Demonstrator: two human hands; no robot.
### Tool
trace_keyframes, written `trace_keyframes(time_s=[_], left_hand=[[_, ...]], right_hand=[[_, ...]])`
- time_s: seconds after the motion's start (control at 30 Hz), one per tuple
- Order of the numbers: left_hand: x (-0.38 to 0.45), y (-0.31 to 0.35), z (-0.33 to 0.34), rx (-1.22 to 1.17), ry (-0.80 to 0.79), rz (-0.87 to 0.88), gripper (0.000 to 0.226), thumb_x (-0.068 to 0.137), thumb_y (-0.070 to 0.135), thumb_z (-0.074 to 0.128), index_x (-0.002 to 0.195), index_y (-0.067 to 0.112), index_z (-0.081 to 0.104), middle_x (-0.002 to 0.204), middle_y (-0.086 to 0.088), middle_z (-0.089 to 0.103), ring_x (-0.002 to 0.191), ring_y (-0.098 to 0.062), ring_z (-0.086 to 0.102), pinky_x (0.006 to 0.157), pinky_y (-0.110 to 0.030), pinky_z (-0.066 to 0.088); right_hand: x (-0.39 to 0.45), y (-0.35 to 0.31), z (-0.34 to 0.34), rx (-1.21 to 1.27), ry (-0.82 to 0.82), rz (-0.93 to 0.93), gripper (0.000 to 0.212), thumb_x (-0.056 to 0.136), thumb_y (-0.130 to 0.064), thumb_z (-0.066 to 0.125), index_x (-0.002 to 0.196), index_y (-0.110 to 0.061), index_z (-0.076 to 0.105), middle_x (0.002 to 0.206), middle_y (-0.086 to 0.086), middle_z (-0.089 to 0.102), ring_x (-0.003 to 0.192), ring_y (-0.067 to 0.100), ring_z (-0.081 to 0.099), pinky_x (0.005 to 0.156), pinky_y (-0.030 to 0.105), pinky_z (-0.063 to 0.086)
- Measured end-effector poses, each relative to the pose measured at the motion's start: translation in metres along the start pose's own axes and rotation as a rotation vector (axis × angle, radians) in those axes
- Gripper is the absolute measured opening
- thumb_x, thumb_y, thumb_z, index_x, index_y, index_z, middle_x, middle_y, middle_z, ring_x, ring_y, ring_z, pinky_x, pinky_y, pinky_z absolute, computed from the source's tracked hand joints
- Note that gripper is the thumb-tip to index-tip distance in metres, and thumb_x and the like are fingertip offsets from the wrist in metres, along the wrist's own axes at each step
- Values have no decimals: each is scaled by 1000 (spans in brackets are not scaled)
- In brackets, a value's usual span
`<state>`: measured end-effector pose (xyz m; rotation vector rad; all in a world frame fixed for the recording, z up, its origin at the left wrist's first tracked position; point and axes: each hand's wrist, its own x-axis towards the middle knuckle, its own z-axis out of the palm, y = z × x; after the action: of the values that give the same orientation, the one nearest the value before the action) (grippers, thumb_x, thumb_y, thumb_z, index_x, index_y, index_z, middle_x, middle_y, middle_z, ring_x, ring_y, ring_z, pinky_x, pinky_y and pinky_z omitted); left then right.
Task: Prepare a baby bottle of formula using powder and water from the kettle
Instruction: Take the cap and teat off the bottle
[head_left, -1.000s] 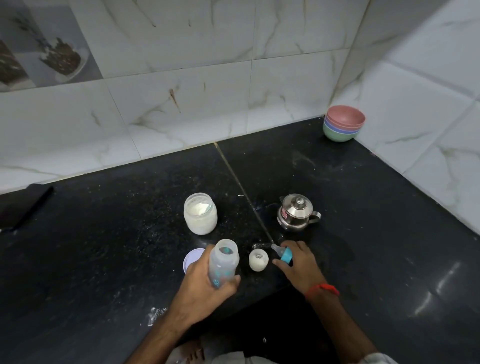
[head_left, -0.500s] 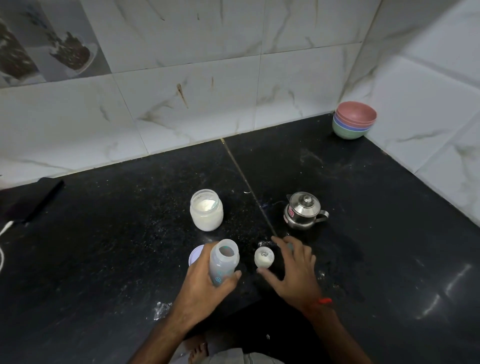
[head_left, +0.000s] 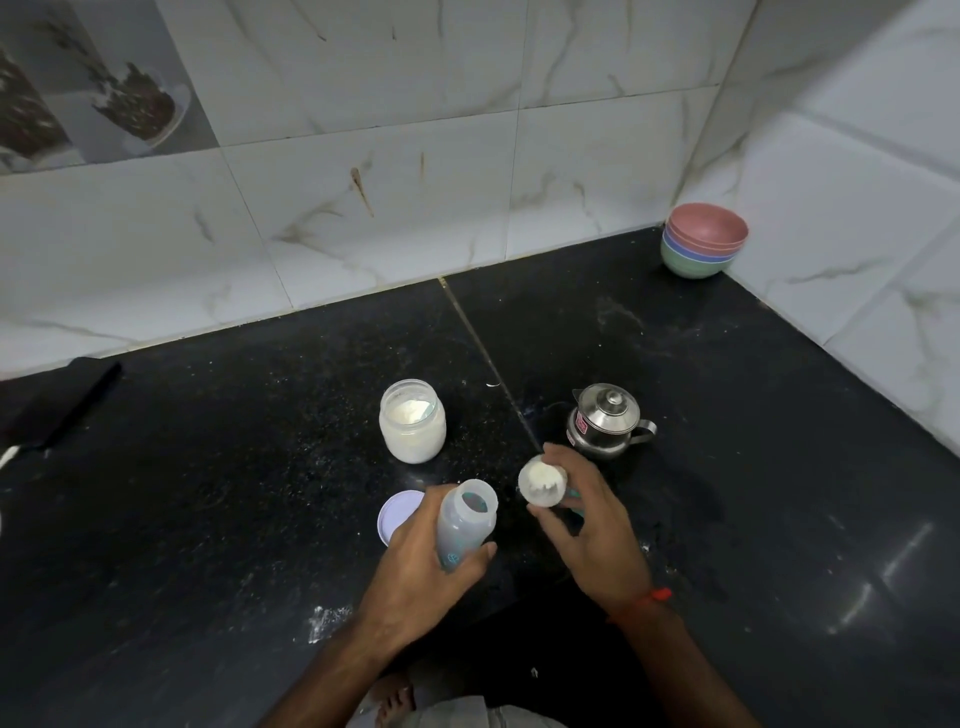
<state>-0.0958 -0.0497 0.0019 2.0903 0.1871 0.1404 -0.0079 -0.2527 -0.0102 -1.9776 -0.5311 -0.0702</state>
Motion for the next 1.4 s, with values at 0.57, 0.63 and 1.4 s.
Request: trace_keyframes(time_s=[0.57,0.63,1.4], left_hand=[[26,27,16,-97,-69,62,54,82,44,78,126,48,47,123,19,67,114,-6,66,92,-35,59],[27,30,16,-108,-78,61,53,82,45,78,124,52,46,123,20,66,114,-3,65,93,-32,59],[46,65,11,-180,-161,19,61,88,34,82,136,28,46,133,8,62,122,-16,62,101,-33,59]], right_hand=[[26,-89,-42,-304,-187,-356,40,103,-22,53,142,-27,58,161,5,34,141,22,46,109,43,48],[26,-88,-42,-303,-154,-370,37,107,-23,46,141,-26,60,160,9,36,136,26,52,105,45,50],[28,-115,-43,-222,95,-484,32,94,15,57,114,-3,76,150,22,47,140,-1,46,108,21,47]])
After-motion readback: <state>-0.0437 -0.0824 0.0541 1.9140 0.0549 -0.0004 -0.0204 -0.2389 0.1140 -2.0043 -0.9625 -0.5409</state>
